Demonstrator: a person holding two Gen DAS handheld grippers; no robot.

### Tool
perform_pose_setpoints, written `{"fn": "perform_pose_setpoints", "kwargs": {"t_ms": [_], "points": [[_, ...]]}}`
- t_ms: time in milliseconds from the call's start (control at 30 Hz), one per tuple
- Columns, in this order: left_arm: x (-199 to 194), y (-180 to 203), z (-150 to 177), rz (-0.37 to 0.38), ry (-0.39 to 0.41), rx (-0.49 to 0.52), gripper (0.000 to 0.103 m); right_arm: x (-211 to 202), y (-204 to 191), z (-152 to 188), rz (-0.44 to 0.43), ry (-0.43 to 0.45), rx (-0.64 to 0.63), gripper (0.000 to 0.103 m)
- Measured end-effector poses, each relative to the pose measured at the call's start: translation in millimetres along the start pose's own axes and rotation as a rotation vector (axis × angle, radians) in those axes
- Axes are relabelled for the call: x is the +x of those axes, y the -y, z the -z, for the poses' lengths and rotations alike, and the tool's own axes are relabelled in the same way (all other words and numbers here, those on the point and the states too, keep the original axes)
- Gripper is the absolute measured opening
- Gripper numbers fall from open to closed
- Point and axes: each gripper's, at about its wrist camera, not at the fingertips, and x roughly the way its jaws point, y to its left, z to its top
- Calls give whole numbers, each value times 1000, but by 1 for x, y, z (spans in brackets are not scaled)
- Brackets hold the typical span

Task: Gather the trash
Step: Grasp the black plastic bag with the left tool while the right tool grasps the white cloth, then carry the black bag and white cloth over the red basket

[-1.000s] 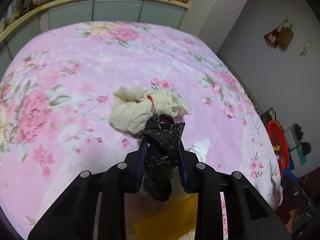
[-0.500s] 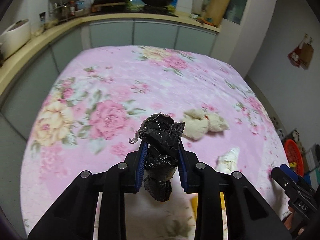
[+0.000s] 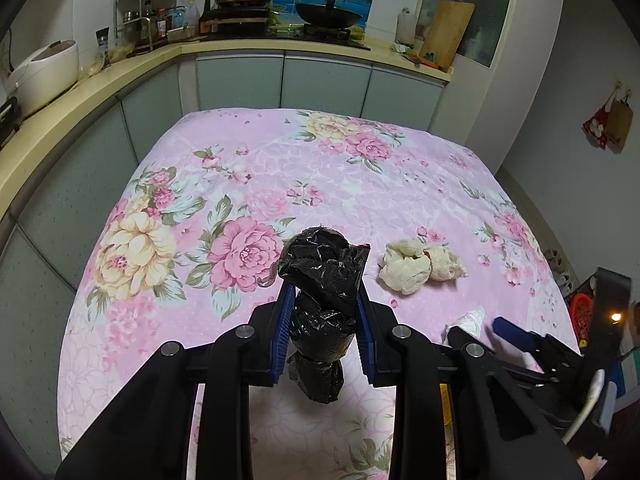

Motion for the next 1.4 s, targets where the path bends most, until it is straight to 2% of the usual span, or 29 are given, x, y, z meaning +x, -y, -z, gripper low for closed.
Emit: {"fn": "perform_pose_setpoints", "kwargs": {"t_ms": [33,233,500,767,1067,1400], "points": [[0,0,0,1,1,-1,27,5,-3,0,-5,-20,-17,58],[-1,0,0,-4,4,-2,27,12,-4,2,17,-29,-34,42],[0,2,0,-5,3,5,27,9,-6,3,24,-8,-48,31],[4,5,2,-3,0,15,27,-7,-2,2,27,39,-39,29],[2,17,5,6,12,44,27,-40,6,-5,36,136,-24,29],[-4,31,7,22,54,60,27,-74,34,-5,30,223,56,29]]}}
